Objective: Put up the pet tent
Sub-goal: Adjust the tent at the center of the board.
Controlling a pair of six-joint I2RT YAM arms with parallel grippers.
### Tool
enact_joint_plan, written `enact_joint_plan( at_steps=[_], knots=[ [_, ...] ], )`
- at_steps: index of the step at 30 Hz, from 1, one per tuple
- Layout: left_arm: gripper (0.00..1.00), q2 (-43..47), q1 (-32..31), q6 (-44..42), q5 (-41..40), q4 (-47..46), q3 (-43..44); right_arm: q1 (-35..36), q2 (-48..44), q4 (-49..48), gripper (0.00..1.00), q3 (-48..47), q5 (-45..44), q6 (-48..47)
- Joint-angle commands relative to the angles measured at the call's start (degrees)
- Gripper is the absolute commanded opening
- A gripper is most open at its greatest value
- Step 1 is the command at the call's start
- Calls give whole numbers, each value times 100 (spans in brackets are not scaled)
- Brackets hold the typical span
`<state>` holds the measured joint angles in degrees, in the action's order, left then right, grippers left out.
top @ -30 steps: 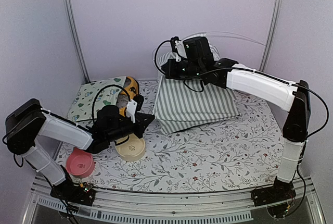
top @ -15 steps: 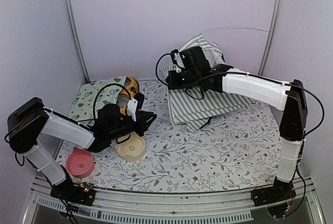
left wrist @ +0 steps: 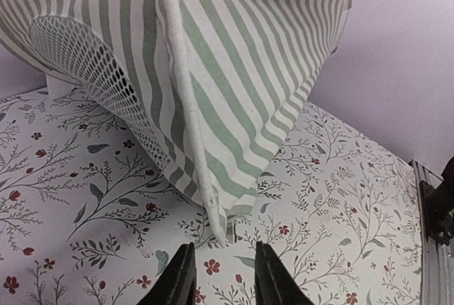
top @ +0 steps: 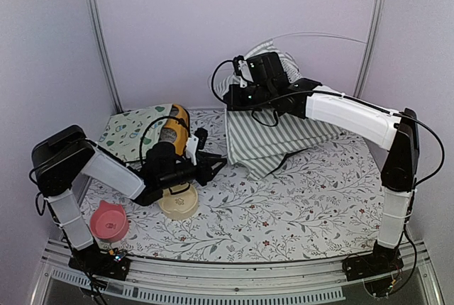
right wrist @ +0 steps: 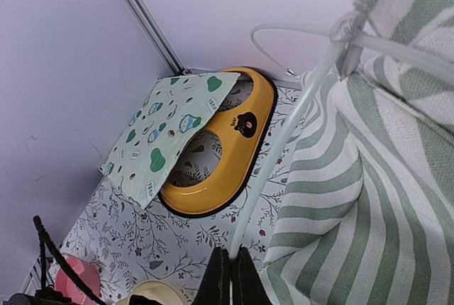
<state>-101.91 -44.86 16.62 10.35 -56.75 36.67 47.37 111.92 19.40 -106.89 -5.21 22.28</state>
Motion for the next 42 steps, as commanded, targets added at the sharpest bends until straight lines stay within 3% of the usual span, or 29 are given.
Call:
enact_joint_plan(
  at_steps=[1, 14, 19, 33, 42],
  knots=[
    [31, -223, 54, 203, 252, -438, 208, -34, -127, -51, 0, -277, -27, -27],
    [20, -551, 86, 211, 118, -356, 583, -35, -135, 24, 0, -402, 150, 46],
    [0, -524, 138, 185, 162, -334, 669, -33, -160, 89, 0, -332, 130, 66],
    [0, 910, 368, -369, 376, 997, 1047, 195, -69, 21, 0, 675, 56, -439],
    [0, 1317, 481, -531, 513, 1578, 1495, 438, 105, -142, 0, 817, 108, -444]
  ],
)
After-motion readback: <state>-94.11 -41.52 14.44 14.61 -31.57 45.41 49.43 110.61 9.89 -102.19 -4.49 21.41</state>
